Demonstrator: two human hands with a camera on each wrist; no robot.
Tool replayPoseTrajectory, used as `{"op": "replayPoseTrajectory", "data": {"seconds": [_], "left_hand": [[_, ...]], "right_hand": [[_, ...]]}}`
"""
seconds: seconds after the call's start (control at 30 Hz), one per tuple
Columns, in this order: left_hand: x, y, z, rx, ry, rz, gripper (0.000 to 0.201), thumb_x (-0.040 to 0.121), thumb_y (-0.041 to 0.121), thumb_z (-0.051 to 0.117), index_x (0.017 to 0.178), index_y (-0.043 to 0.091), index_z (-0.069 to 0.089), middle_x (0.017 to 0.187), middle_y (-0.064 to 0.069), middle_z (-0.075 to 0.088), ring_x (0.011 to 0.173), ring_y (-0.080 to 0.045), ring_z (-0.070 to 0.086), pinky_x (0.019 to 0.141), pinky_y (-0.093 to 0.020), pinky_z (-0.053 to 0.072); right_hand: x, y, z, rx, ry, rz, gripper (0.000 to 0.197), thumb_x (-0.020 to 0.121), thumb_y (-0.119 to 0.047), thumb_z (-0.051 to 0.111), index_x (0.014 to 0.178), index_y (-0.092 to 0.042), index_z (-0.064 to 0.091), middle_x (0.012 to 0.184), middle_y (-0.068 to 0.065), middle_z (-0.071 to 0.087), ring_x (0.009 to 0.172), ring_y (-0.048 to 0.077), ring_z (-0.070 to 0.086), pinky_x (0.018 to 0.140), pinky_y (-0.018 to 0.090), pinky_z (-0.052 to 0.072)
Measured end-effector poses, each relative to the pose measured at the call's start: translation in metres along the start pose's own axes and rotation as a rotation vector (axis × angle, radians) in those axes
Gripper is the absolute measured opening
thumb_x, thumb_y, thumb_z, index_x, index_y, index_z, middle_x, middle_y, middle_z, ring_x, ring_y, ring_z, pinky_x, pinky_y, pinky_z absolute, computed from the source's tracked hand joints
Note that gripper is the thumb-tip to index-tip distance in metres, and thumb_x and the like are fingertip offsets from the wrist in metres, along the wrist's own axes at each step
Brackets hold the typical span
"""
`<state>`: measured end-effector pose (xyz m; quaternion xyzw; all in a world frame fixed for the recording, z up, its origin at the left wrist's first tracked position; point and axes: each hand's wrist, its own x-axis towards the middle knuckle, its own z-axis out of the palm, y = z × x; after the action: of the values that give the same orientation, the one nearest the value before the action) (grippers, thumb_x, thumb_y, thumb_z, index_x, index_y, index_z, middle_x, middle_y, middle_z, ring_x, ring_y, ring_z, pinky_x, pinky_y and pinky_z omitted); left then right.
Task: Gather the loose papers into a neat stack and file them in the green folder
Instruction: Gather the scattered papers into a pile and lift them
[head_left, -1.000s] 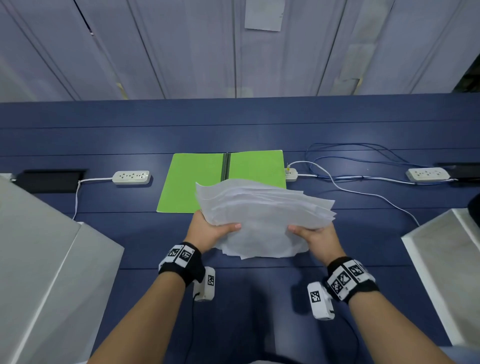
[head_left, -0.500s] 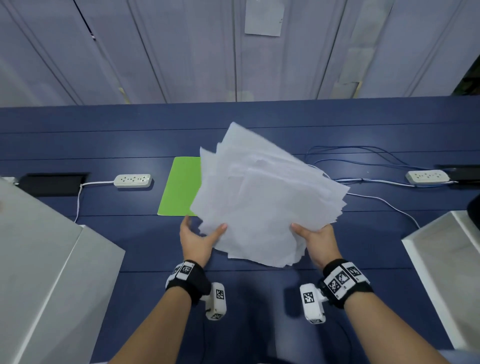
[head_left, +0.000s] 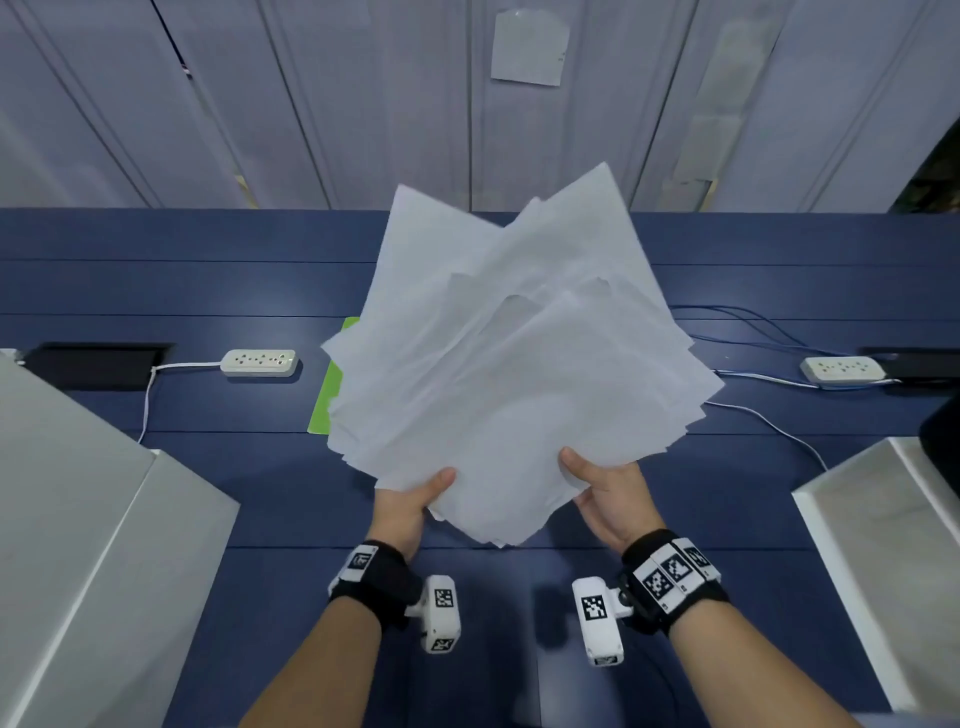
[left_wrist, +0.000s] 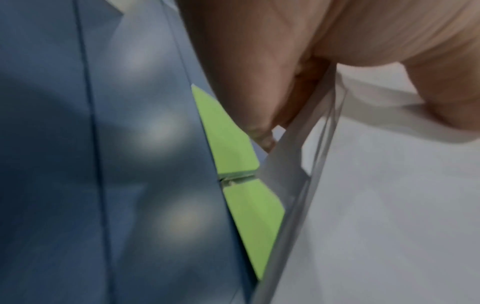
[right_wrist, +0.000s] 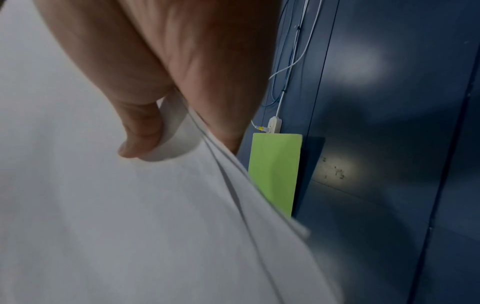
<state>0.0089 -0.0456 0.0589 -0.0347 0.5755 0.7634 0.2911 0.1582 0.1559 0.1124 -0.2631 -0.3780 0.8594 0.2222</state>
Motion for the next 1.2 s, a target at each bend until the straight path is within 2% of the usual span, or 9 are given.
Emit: {"op": "replayPoseTrajectory", "data": {"seconds": [0.1, 0.17, 0.3, 0.43, 0.53, 0.77, 1.03, 1.13, 1.2], "left_hand": [[-0.001, 0.028, -0.001, 0.101, -0.046, 0.121, 0.057, 0.067, 0.012, 0.088, 0.12, 0.004, 0.068, 0.116, -0.006, 0.076, 0.105, -0.019, 0.073, 0.086, -0.027, 0.059], [0.0, 0.043, -0.007, 0.193, -0.048, 0.185, 0.043, 0.074, -0.004, 0.081, 0.112, 0.012, 0.07, 0.111, 0.0, 0.077, 0.098, -0.012, 0.074, 0.081, -0.022, 0.06], [0.003, 0.067, -0.039, 0.331, -0.056, 0.238, 0.038, 0.072, -0.007, 0.084, 0.102, 0.015, 0.074, 0.095, 0.009, 0.08, 0.085, -0.003, 0.074, 0.073, -0.018, 0.06], [0.0, 0.065, -0.053, 0.426, -0.115, 0.216, 0.032, 0.066, -0.002, 0.09, 0.093, 0.013, 0.079, 0.093, 0.001, 0.081, 0.082, -0.011, 0.076, 0.072, -0.025, 0.062], [-0.004, 0.046, -0.05, 0.44, -0.068, 0.188, 0.025, 0.072, -0.004, 0.086, 0.089, 0.012, 0.078, 0.087, 0.003, 0.081, 0.077, -0.013, 0.076, 0.071, -0.028, 0.063], [-0.009, 0.022, -0.05, 0.434, -0.078, 0.152, 0.025, 0.073, -0.004, 0.085, 0.089, 0.014, 0.077, 0.083, 0.007, 0.081, 0.074, -0.005, 0.076, 0.064, -0.019, 0.059], [-0.002, 0.007, -0.055, 0.557, -0.119, 0.114, 0.047, 0.058, 0.005, 0.097, 0.1, 0.005, 0.076, 0.098, -0.004, 0.081, 0.091, -0.019, 0.078, 0.08, -0.035, 0.062], [0.001, -0.002, -0.056, 0.614, -0.124, 0.089, 0.053, 0.056, 0.013, 0.099, 0.103, 0.013, 0.075, 0.1, 0.001, 0.081, 0.095, -0.015, 0.077, 0.082, -0.034, 0.06], [0.003, -0.005, -0.051, 0.615, -0.091, 0.095, 0.04, 0.062, 0.011, 0.096, 0.096, 0.015, 0.077, 0.091, 0.007, 0.081, 0.09, -0.015, 0.077, 0.076, -0.027, 0.061]], "right_hand": [[-0.004, -0.005, 0.0, -0.015, -0.031, 0.04, 0.038, 0.07, 0.004, 0.077, 0.108, 0.0, 0.07, 0.112, 0.018, 0.073, 0.108, 0.032, 0.07, 0.085, 0.036, 0.06], [-0.003, -0.01, -0.01, -0.024, -0.001, 0.052, 0.062, 0.059, -0.004, 0.09, 0.115, 0.009, 0.066, 0.117, 0.022, 0.07, 0.116, 0.039, 0.064, 0.088, 0.038, 0.058], [0.001, -0.036, -0.046, 0.034, -0.008, -0.08, 0.053, 0.078, 0.001, 0.067, 0.13, -0.005, 0.059, 0.128, 0.02, 0.063, 0.113, 0.035, 0.064, 0.1, 0.049, 0.051], [0.002, -0.055, -0.066, -0.365, -0.114, -0.057, 0.067, 0.054, -0.019, 0.096, 0.115, -0.011, 0.069, 0.118, 0.015, 0.072, 0.106, 0.029, 0.07, 0.089, 0.042, 0.056], [0.0, -0.046, -0.069, -0.589, -0.15, 0.021, 0.073, 0.061, -0.018, 0.093, 0.126, -0.015, 0.062, 0.123, 0.009, 0.071, 0.117, 0.027, 0.067, 0.098, 0.044, 0.049], [-0.016, -0.03, -0.069, -0.728, 0.076, -0.075, 0.036, 0.078, -0.004, 0.081, 0.106, -0.021, 0.07, 0.101, -0.006, 0.078, 0.094, 0.003, 0.072, 0.08, 0.016, 0.054], [-0.019, -0.019, -0.084, -0.653, 0.067, -0.072, 0.056, 0.065, -0.005, 0.089, 0.115, -0.017, 0.066, 0.11, 0.003, 0.076, 0.102, 0.017, 0.072, 0.089, 0.034, 0.054], [-0.018, -0.005, -0.094, -0.638, 0.078, -0.028, 0.062, 0.053, -0.023, 0.096, 0.108, -0.013, 0.069, 0.106, 0.009, 0.077, 0.101, 0.028, 0.073, 0.09, 0.043, 0.055], [-0.015, 0.001, -0.095, -0.654, 0.092, -0.031, 0.05, 0.065, -0.01, 0.09, 0.11, -0.014, 0.068, 0.107, 0.007, 0.077, 0.102, 0.026, 0.073, 0.092, 0.042, 0.057]]}}
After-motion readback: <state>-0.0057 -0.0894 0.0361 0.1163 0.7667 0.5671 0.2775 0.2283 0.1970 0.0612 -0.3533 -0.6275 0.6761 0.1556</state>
